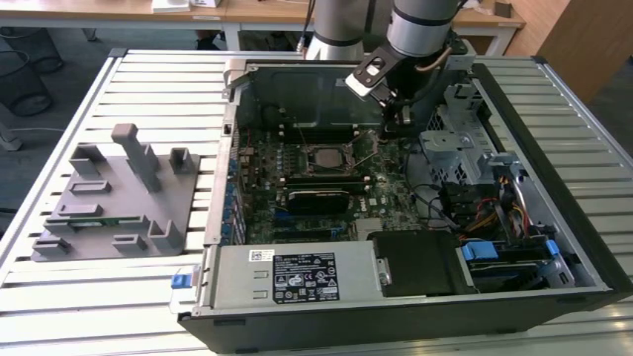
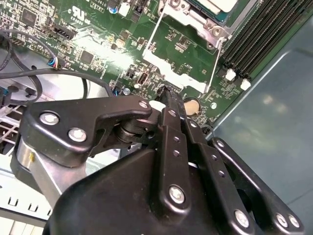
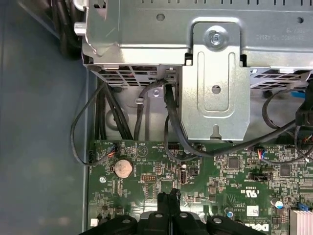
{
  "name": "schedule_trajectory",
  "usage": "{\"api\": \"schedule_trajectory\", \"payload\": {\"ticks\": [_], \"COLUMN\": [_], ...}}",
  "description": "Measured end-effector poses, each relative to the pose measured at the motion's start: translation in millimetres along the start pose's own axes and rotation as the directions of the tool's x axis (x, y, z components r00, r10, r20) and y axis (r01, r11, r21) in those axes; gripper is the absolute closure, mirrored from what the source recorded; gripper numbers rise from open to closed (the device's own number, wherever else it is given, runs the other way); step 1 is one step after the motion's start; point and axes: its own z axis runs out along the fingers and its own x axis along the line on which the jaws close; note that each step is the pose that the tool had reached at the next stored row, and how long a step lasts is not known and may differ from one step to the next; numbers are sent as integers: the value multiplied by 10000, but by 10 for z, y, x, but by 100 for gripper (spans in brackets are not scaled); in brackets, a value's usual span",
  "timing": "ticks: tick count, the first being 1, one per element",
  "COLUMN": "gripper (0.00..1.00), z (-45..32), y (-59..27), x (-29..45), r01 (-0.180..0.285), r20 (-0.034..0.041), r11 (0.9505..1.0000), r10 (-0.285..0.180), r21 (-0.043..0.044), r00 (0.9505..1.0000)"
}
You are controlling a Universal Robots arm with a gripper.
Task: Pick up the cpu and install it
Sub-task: 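Close the cpu cover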
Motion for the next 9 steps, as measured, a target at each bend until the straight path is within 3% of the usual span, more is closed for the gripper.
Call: {"api": "schedule_trajectory", "payload": {"ticks": [6, 9], "gripper": [89, 89], "z": [57, 59], "y": [1, -38], "x": [-1, -1], "r01": [0, 1], "r20": [0, 3], "r11": [10000, 10000], "r10": [0, -1], "r21": [-1, 0], "r00": [10000, 10000]}}
